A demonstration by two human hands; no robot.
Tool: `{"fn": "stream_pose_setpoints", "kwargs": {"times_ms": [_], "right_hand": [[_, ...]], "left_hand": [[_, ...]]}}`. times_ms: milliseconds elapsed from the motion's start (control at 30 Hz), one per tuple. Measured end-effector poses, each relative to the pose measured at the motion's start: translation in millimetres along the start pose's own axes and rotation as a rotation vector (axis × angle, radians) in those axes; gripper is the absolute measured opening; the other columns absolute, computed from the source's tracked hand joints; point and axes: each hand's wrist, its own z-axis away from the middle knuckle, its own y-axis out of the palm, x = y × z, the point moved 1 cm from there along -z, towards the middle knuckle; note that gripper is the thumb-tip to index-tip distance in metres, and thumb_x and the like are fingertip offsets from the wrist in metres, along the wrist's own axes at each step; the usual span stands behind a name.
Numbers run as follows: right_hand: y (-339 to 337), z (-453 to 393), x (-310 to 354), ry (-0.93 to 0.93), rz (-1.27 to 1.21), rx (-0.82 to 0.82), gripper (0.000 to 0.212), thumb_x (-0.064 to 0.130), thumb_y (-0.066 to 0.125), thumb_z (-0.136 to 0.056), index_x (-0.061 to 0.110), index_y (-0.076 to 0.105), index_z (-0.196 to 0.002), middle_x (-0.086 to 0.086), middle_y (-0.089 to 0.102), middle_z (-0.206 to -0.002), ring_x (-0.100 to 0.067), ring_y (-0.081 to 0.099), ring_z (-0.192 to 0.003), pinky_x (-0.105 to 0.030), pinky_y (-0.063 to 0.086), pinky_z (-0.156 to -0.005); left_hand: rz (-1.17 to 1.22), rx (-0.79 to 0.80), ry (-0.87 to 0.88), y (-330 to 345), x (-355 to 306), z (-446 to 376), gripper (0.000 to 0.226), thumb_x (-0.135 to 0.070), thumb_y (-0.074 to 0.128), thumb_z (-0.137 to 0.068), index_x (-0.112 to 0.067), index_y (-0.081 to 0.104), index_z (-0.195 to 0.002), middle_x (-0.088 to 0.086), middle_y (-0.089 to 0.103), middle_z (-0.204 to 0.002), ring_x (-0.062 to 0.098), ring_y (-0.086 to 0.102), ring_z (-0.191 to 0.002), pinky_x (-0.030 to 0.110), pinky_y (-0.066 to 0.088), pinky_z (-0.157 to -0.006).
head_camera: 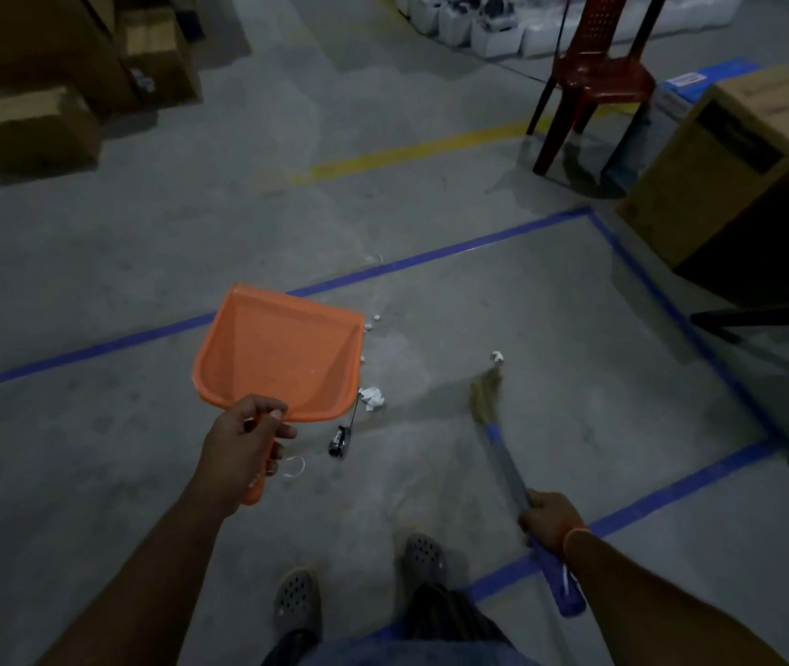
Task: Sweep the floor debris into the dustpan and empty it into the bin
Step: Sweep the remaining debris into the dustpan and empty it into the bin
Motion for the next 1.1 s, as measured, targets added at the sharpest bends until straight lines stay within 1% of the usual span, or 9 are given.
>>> {"fn": "stream_pose_setpoints", "kwargs": {"times_ms": [100, 233, 333, 467, 600, 667, 767, 833, 1100], "right_hand": [[-9, -7, -7, -0.081, 0.03, 0.07, 0.041, 0.0, 0.061, -0.077, 0.007, 0.067, -0.117, -0.022, 0.07, -0.084, -0.023, 0.064, -0.05, -0.038, 0.057, -0.054], [-27, -14, -17, -0.167, 0.002, 0.062, 0.058, 0.0, 0.065, -0.081, 0.014, 0.054, -0.136, -0.013, 0.071, -0.085, -0.016, 0.063, -0.045, -0.026, 0.051, -0.048], [-41, -22, -22, -0.187, -0.023, 0.009, 0.061, 0.001, 0.066, -0.082, 0.015, 0.05, -0.139, -0.01, 0.071, -0.08, -0.014, 0.061, -0.043, -0.024, 0.051, -0.049], [-58, -42, -27, -0.115, -0.061, -0.088, 0.059, 0.006, 0.066, -0.083, 0.015, 0.05, -0.139, -0.008, 0.072, -0.08, -0.014, 0.065, -0.046, -0.024, 0.051, -0.049], [-73, -55, -17, -0.068, -0.058, -0.147, 0.04, 0.004, 0.065, -0.085, 0.001, 0.061, -0.124, -0.018, 0.067, -0.08, -0.02, 0.062, -0.047, -0.018, 0.043, -0.037], [-80, -64, -12, -0.028, -0.077, -0.131, 0.031, 0.0, 0.062, -0.085, -0.001, 0.063, -0.116, -0.021, 0.067, -0.078, -0.025, 0.061, -0.049, -0.019, 0.044, -0.035], [-81, -75, -7, 0.022, -0.063, -0.073, 0.032, -0.001, 0.062, -0.083, -0.004, 0.064, -0.114, -0.023, 0.068, -0.072, -0.029, 0.063, -0.05, -0.032, 0.054, -0.045], [-75, -75, -2, 0.005, 0.003, -0.024, 0.032, 0.0, 0.062, -0.082, -0.004, 0.065, -0.113, -0.021, 0.068, -0.072, -0.027, 0.063, -0.048, -0.031, 0.054, -0.047], [-52, -58, 28, -0.192, 0.087, 0.122, 0.057, -0.002, 0.061, -0.083, 0.011, 0.052, -0.138, -0.014, 0.067, -0.082, -0.025, 0.063, -0.053, -0.028, 0.05, -0.045]], "left_hand": [[0.019, -0.001, 0.002, 29, -5, 1, 0.01, -0.008, 0.056, -0.103, -0.01, 0.066, -0.103, 0.018, 0.074, -0.086, 0.021, 0.056, -0.055, 0.031, 0.046, -0.052], [0.05, -0.001, 0.005, 59, -13, -3, 0.01, -0.007, 0.056, -0.103, -0.009, 0.066, -0.102, 0.019, 0.073, -0.086, 0.018, 0.054, -0.052, 0.029, 0.044, -0.049], [0.069, -0.003, 0.021, 69, -17, -5, 0.01, -0.006, 0.056, -0.103, -0.008, 0.066, -0.103, 0.02, 0.073, -0.086, 0.019, 0.054, -0.053, 0.029, 0.044, -0.048], [0.07, -0.042, 0.031, 70, -20, -2, 0.011, -0.006, 0.056, -0.103, -0.01, 0.066, -0.103, 0.019, 0.073, -0.084, 0.019, 0.054, -0.053, 0.028, 0.044, -0.048], [0.044, -0.083, 0.015, 62, -19, 8, 0.01, -0.007, 0.055, -0.104, -0.01, 0.065, -0.103, 0.017, 0.073, -0.083, 0.018, 0.055, -0.054, 0.028, 0.045, -0.049], [0.035, -0.108, 0.006, 58, -18, 13, 0.01, -0.008, 0.055, -0.104, -0.01, 0.065, -0.103, 0.016, 0.073, -0.082, 0.018, 0.054, -0.054, 0.028, 0.044, -0.05], [0.013, -0.145, -0.004, 51, -17, 19, 0.011, -0.009, 0.055, -0.104, -0.011, 0.065, -0.102, 0.017, 0.072, -0.083, 0.018, 0.054, -0.055, 0.027, 0.044, -0.049], [-0.008, -0.165, -0.004, 49, -17, 21, 0.01, -0.009, 0.055, -0.103, -0.01, 0.065, -0.103, 0.018, 0.073, -0.083, 0.018, 0.054, -0.055, 0.027, 0.045, -0.048], [0.008, -0.162, -0.001, 51, -16, 16, 0.009, -0.01, 0.056, -0.103, -0.01, 0.065, -0.104, 0.019, 0.074, -0.085, 0.019, 0.056, -0.055, 0.028, 0.045, -0.047]]}}
